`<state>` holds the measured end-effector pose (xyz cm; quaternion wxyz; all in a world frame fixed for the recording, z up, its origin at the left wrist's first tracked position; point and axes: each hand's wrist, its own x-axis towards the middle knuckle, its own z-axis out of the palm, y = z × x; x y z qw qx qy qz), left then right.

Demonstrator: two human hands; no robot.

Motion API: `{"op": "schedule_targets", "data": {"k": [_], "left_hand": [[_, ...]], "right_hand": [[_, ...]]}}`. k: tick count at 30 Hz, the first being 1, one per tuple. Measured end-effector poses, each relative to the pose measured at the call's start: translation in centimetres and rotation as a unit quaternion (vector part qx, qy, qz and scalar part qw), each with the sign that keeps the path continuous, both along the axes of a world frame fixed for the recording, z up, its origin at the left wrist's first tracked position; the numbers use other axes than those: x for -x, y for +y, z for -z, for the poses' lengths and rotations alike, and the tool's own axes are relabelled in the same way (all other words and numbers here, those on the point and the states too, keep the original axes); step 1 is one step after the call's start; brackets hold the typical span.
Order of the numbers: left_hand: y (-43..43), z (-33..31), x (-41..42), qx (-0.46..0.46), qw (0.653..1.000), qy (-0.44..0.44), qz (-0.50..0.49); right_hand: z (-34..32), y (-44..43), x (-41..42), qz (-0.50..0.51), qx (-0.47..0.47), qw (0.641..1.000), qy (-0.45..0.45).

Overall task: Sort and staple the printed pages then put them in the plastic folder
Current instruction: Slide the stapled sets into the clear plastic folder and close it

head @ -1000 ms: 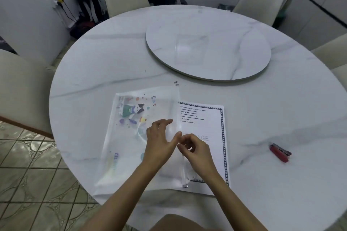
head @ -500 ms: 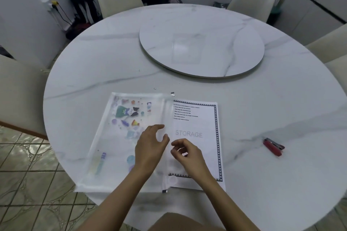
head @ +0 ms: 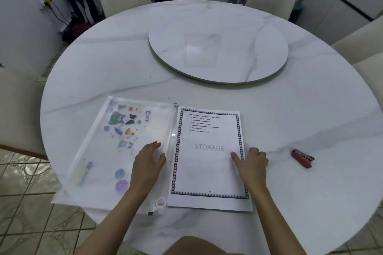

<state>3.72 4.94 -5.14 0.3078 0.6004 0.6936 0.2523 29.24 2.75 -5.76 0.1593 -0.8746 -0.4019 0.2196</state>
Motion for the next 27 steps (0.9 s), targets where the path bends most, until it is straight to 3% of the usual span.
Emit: {"op": "schedule_targets", "data": {"k": [10,19,27], "left_hand": [[1.2,1.6,0.2,-0.001,0.995,0.075,0.066],[1.6,2.1,0.4,-0.013,0.994,0.075,0.073],[1.0,2.4,-0.1,-0.016,0.996,0.062,0.056]], "right_hand": [[-0.5,1.6,2.2,0.03,0.052,0.997,-0.039],[-0.5,2.5,1.4,0.093,0.067,0.992,0.052],[-0.4,2.9,3.3,0.103,0.061,0.993,0.02]]}}
